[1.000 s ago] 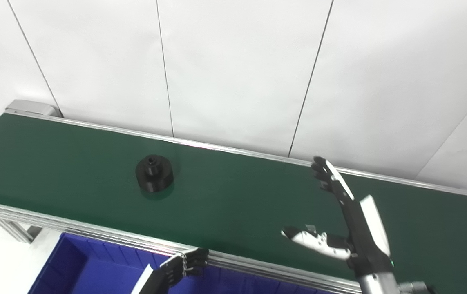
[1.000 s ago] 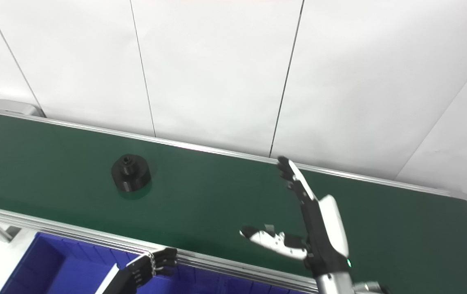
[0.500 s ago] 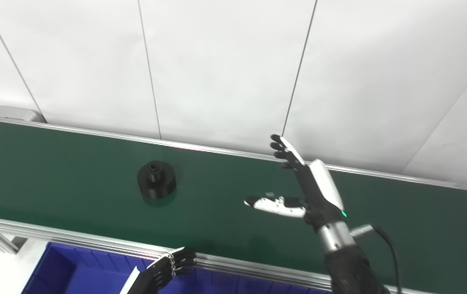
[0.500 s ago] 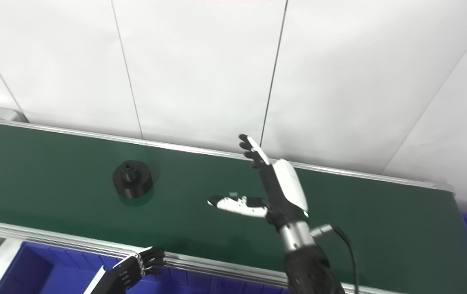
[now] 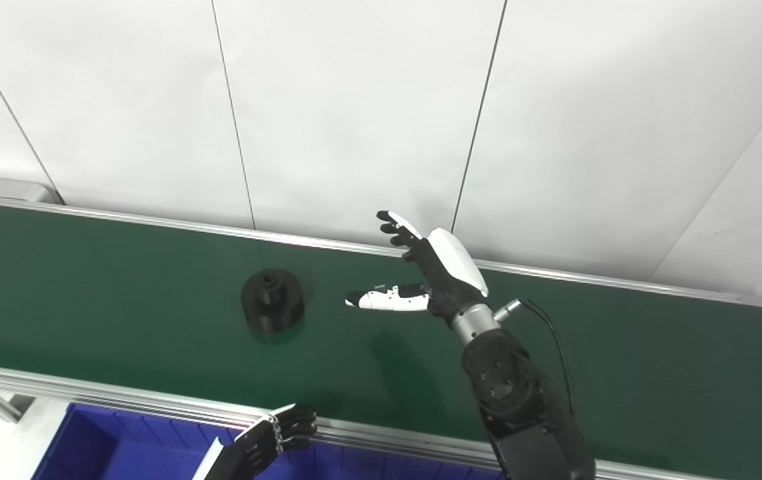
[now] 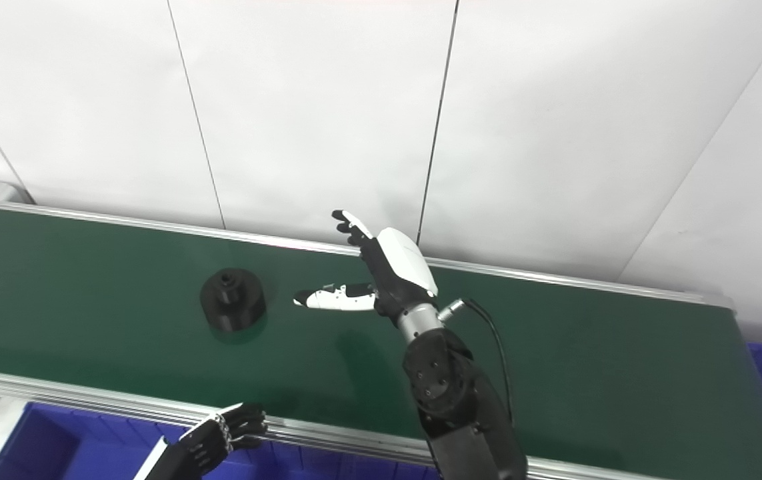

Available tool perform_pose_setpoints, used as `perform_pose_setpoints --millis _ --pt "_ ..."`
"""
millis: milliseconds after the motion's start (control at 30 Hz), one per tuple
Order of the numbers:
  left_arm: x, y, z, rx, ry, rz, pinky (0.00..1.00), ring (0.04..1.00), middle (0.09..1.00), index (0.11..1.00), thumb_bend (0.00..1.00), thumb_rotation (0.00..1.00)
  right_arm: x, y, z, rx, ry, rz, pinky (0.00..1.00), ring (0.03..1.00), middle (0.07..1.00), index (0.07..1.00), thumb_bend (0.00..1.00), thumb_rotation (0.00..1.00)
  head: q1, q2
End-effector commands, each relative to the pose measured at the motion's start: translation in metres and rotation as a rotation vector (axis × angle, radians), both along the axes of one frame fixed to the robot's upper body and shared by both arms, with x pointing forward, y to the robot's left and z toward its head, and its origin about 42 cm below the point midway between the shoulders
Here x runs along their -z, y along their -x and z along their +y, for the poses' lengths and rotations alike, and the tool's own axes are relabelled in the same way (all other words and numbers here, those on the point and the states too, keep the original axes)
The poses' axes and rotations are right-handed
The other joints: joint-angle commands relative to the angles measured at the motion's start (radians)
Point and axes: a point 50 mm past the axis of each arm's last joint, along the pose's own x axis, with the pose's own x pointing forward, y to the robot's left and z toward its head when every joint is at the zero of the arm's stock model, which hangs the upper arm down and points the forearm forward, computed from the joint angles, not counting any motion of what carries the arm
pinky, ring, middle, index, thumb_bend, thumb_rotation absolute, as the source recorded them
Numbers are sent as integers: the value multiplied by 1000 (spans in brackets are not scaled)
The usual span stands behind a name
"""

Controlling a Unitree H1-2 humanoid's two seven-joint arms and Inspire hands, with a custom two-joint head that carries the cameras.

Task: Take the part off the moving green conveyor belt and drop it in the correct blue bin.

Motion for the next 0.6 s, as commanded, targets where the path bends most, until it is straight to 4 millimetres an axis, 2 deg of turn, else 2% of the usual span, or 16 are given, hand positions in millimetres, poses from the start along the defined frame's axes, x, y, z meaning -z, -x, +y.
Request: perform_pose_setpoints --millis 0,67,233,367,567 --pt "-8 -3 1 10 -20 -58 742 798 810 797 752 538 -22 -8 16 -33 -31 -70 719 828 897 937 878 462 3 -1" --pt "-8 -2 1 19 -35 -59 751 801 813 804 738 570 -19 -12 23 -45 -21 -64 692 811 896 934 883 454 4 -1" --pt "-9 -1 1 37 -62 -61 750 794 813 808 707 571 -12 -18 41 -72 35 -31 749 839 883 939 879 491 4 2" --pt "-9 1 -1 33 -57 -58 742 784 808 804 703 559 -4 -19 54 -90 48 -18 782 848 889 934 889 431 4 2" --pt "-10 2 -4 39 -73 -62 738 787 808 807 692 568 8 -23 67 -124 126 -8 756 839 887 932 906 426 14 6"
